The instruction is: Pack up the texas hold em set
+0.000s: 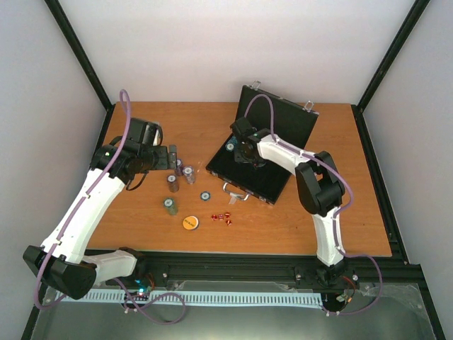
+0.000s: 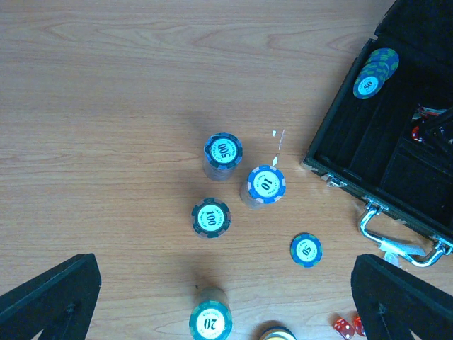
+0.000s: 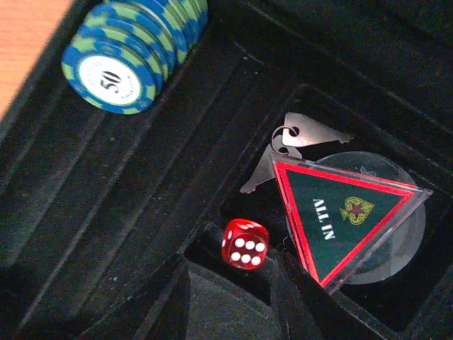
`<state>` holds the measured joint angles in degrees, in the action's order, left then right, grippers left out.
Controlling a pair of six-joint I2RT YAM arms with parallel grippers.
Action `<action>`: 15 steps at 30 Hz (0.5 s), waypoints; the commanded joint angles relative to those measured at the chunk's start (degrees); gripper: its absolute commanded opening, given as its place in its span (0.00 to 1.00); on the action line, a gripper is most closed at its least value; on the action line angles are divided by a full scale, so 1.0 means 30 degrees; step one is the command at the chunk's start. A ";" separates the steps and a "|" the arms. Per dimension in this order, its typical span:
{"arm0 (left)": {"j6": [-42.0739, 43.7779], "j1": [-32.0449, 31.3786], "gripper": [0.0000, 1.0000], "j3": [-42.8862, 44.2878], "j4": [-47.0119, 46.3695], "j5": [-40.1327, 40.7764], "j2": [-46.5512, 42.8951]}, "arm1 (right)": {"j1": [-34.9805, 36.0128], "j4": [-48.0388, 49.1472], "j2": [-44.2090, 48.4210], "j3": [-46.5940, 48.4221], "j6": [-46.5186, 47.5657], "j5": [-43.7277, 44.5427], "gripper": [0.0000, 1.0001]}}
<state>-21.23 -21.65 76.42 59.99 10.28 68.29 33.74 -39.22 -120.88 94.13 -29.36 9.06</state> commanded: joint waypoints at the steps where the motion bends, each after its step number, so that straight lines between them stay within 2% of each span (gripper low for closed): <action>1: 0.0172 0.0039 1.00 0.0128 -0.0329 0.0131 -0.0323 | 0.0184 0.0046 0.1197 0.0180 0.0241 0.0228 0.35; 7: 0.0144 0.0039 1.00 0.0014 -0.0339 0.0123 -0.0351 | 0.0067 -0.1129 -0.0870 0.2475 0.0788 0.0081 0.36; 15: 0.0119 0.0039 1.00 -0.0129 -0.0097 0.0478 -0.0520 | -0.0402 -0.1151 -0.2092 0.3246 0.0968 0.0042 0.36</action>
<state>-21.21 -21.65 76.18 60.01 10.70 68.05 33.30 -41.17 -125.25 102.19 -27.22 8.60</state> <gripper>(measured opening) 0.997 0.364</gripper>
